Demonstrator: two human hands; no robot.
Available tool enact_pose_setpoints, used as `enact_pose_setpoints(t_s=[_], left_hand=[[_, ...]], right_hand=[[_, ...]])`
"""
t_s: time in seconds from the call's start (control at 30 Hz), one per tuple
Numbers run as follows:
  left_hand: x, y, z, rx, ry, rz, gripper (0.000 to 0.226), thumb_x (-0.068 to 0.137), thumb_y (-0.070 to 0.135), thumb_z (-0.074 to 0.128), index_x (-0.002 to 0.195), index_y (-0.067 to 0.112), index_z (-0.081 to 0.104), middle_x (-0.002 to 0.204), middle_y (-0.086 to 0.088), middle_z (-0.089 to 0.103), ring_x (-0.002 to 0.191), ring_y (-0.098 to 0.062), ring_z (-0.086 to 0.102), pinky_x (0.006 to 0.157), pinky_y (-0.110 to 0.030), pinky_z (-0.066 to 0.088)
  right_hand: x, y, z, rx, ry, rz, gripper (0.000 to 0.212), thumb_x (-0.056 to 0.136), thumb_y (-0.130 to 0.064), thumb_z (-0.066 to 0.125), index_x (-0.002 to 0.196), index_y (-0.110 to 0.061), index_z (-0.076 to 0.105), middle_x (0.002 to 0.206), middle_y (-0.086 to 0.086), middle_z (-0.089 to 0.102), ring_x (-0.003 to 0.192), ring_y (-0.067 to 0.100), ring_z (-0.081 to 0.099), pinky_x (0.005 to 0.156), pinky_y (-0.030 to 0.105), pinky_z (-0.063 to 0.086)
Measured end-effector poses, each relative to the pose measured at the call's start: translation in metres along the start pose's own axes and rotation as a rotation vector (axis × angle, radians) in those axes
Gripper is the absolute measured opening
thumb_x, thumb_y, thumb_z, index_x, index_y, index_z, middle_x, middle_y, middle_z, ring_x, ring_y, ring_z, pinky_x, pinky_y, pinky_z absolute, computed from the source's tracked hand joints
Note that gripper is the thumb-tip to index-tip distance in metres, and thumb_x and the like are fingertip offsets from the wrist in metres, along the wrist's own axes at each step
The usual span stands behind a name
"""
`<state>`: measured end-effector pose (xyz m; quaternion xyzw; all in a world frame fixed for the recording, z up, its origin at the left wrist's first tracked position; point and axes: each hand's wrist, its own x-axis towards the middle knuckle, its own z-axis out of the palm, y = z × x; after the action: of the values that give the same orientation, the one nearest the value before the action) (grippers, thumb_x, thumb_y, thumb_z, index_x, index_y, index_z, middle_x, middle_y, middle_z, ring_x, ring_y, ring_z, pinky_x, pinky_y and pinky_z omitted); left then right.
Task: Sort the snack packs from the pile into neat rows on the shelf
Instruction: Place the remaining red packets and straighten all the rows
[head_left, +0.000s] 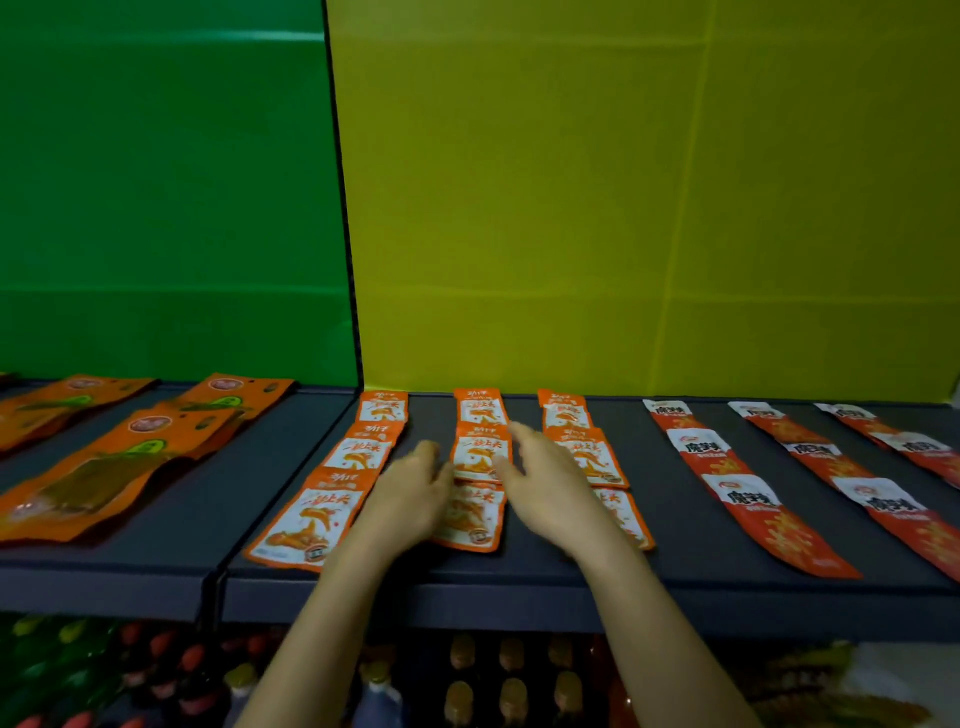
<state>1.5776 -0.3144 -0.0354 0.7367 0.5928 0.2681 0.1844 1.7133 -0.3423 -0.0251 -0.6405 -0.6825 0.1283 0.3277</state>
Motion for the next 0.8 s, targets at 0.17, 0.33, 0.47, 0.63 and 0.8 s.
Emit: enact_pose_setpoints(t_s=[0.17,0.33,0.47,0.63,0.8], left_hand=[[0.000,-0.015,0.008,-0.033,-0.074,0.082,0.026,0.097,0.026,0.036,0.116,0.011,0.047,0.122,-0.014,0.058,0.107,-0.030,0.055,0.088,-0.036,0.041],[-0.003,-0.021,0.013,0.042,-0.056,0.171,0.031,0.095,0.026,0.037,0.121,0.011,0.045,0.131,-0.010,0.053,0.120,-0.026,0.048,0.101,-0.037,0.035],[-0.001,-0.023,0.015,0.134,-0.075,0.179,0.049,0.096,0.033,0.033,0.139,0.009,0.031,0.144,-0.009,0.041,0.134,-0.024,0.034,0.115,-0.038,0.020],[-0.005,-0.021,0.016,0.193,-0.091,0.180,0.055,0.099,0.034,0.026,0.147,0.009,0.015,0.154,-0.008,0.023,0.143,-0.019,0.018,0.118,-0.034,0.007],[-0.008,-0.020,0.016,0.216,-0.076,0.159,0.056,0.099,0.036,0.025,0.146,0.009,0.017,0.155,-0.007,0.023,0.144,-0.019,0.016,0.118,-0.034,0.007]], right_hand=[[0.000,-0.007,0.031,-0.098,0.012,0.120,0.043,0.098,-0.023,0.037,0.137,-0.004,0.035,0.141,0.013,0.041,0.130,0.028,0.039,0.105,0.035,0.033],[-0.001,-0.003,0.044,-0.078,0.081,0.182,0.039,0.096,-0.021,0.041,0.133,-0.008,0.043,0.135,0.010,0.049,0.124,0.025,0.045,0.101,0.033,0.037],[0.001,-0.002,0.044,-0.085,0.131,0.204,0.041,0.095,-0.024,0.044,0.134,-0.009,0.043,0.136,0.010,0.049,0.125,0.025,0.045,0.102,0.032,0.035],[0.002,-0.002,0.048,-0.140,0.117,0.189,0.036,0.096,-0.025,0.042,0.129,-0.012,0.049,0.132,0.009,0.053,0.121,0.025,0.045,0.100,0.032,0.036],[0.001,-0.002,0.048,-0.142,0.124,0.184,0.039,0.097,-0.025,0.042,0.134,-0.013,0.045,0.135,0.007,0.050,0.124,0.022,0.043,0.101,0.031,0.036]])
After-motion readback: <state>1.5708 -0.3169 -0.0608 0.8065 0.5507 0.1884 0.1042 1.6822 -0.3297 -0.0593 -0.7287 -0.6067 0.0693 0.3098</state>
